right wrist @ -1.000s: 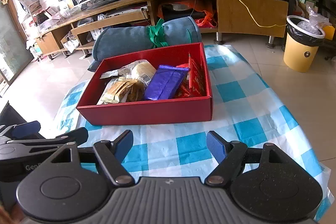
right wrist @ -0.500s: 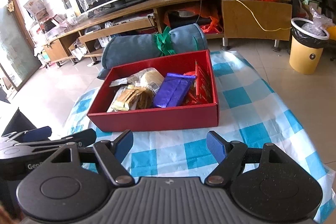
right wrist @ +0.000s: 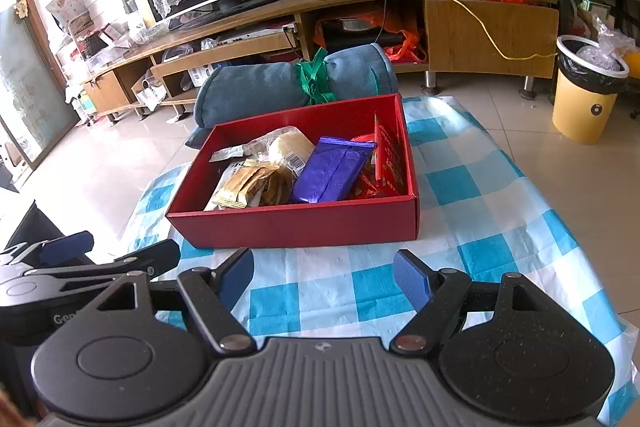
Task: Organize snacks
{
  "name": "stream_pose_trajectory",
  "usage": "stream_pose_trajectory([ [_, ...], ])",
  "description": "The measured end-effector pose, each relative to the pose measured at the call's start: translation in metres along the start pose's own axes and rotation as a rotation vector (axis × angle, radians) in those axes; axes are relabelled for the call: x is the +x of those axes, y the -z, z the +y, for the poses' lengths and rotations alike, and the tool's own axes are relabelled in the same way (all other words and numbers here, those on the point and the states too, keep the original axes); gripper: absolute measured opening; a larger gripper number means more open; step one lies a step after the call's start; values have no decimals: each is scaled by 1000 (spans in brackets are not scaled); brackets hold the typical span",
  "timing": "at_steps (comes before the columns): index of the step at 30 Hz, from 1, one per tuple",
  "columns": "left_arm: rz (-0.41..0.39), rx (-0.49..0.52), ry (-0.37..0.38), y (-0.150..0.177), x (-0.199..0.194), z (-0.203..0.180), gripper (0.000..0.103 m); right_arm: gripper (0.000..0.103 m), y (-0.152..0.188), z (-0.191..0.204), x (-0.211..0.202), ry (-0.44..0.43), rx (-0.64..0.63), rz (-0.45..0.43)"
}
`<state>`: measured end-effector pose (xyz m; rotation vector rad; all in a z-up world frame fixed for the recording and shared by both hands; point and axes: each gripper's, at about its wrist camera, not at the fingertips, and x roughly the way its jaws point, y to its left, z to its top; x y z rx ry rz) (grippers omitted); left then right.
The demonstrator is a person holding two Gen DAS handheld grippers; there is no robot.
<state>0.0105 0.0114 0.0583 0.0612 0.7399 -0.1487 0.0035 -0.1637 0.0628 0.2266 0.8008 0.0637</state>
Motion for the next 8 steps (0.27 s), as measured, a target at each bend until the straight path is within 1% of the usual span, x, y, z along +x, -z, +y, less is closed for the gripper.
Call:
stream_pose_trajectory([
  [8,3,23,-31,4,0,-3,103,73,2,-1,-2,16,5,0],
])
